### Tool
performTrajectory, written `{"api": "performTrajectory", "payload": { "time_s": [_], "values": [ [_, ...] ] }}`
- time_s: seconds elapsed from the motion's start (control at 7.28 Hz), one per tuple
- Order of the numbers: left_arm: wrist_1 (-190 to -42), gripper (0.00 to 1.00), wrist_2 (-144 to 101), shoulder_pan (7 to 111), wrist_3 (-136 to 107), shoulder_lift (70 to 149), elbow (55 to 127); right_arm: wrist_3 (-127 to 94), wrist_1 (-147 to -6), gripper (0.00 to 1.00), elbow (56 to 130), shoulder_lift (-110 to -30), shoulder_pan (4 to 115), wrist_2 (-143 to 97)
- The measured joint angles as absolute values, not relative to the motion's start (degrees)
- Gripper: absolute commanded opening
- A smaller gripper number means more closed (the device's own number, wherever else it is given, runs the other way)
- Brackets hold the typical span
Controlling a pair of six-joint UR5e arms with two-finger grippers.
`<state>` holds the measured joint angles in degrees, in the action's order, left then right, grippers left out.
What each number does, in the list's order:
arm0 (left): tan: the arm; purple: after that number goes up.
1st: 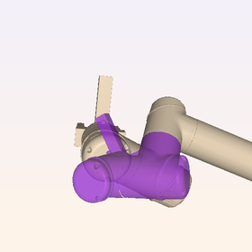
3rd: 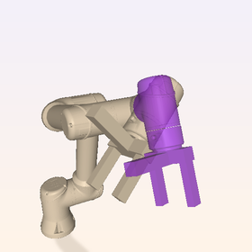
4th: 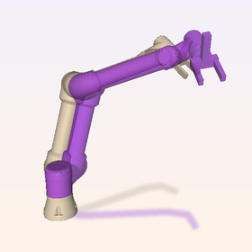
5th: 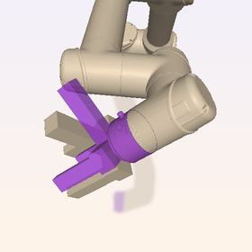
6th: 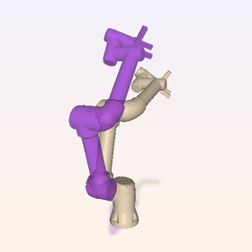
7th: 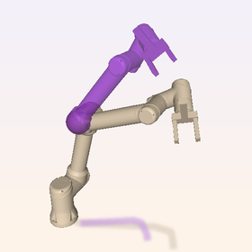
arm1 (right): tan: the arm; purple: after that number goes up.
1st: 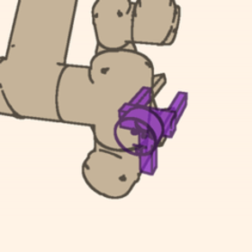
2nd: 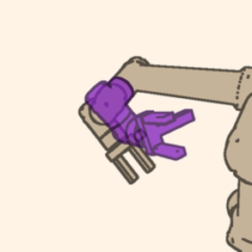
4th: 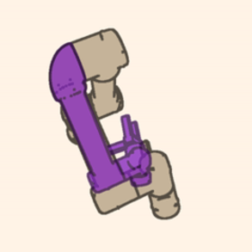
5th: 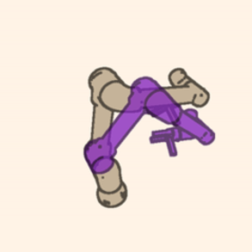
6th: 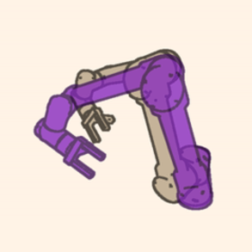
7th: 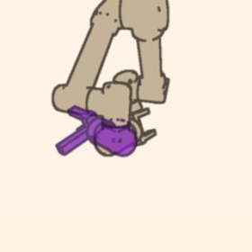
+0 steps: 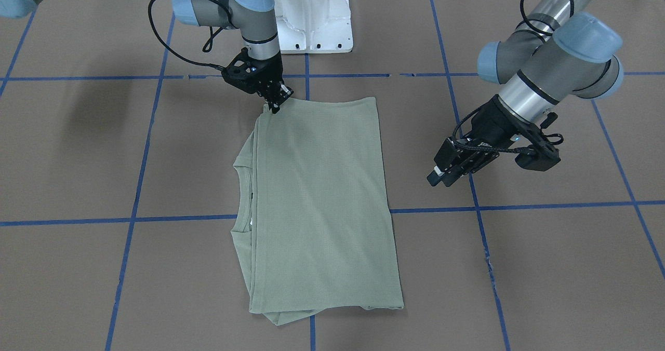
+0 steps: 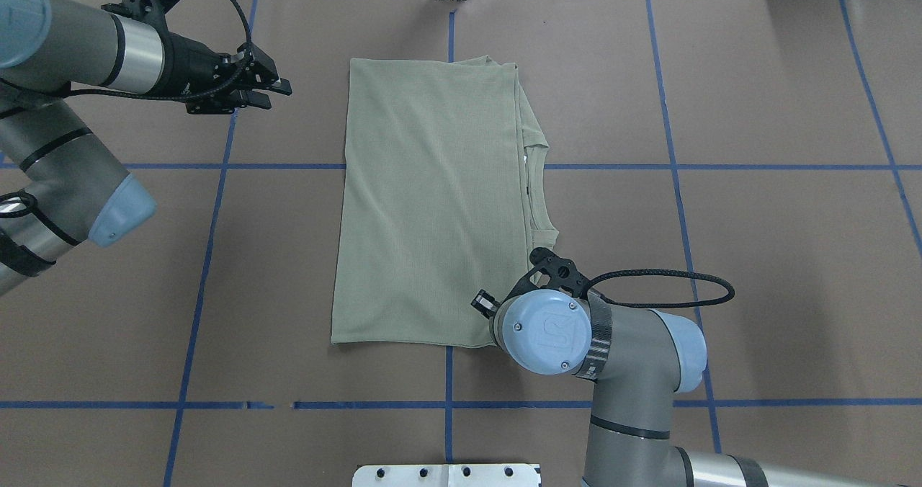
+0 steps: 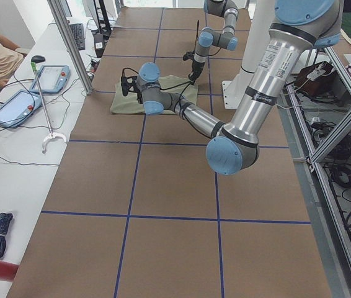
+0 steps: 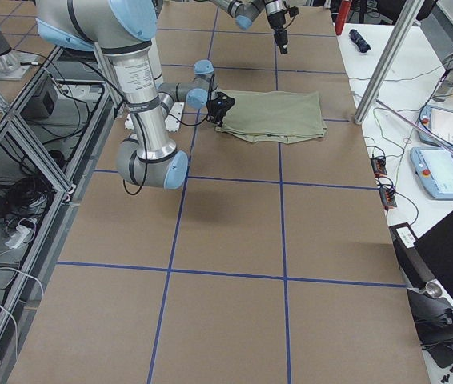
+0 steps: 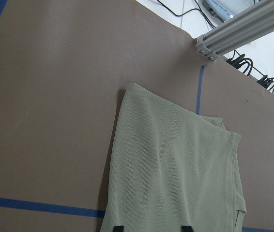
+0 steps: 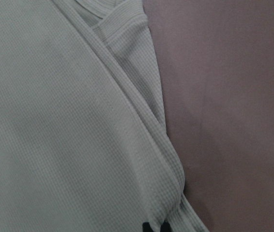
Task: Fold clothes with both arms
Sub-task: 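Lower the left gripper to the shirt's other near corner and grasp it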
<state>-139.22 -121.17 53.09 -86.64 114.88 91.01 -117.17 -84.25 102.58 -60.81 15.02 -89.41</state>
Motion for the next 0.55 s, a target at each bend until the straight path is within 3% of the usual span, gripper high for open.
{"api": "performTrajectory", "payload": {
  "time_s": [0.55],
  "values": [
    [-139.2,0.50,-121.3,53.1,-87.2,114.7,91.4,-117.2,-84.5,0.00,104.7,-60.8,15.8,-90.0]
  ]
}}
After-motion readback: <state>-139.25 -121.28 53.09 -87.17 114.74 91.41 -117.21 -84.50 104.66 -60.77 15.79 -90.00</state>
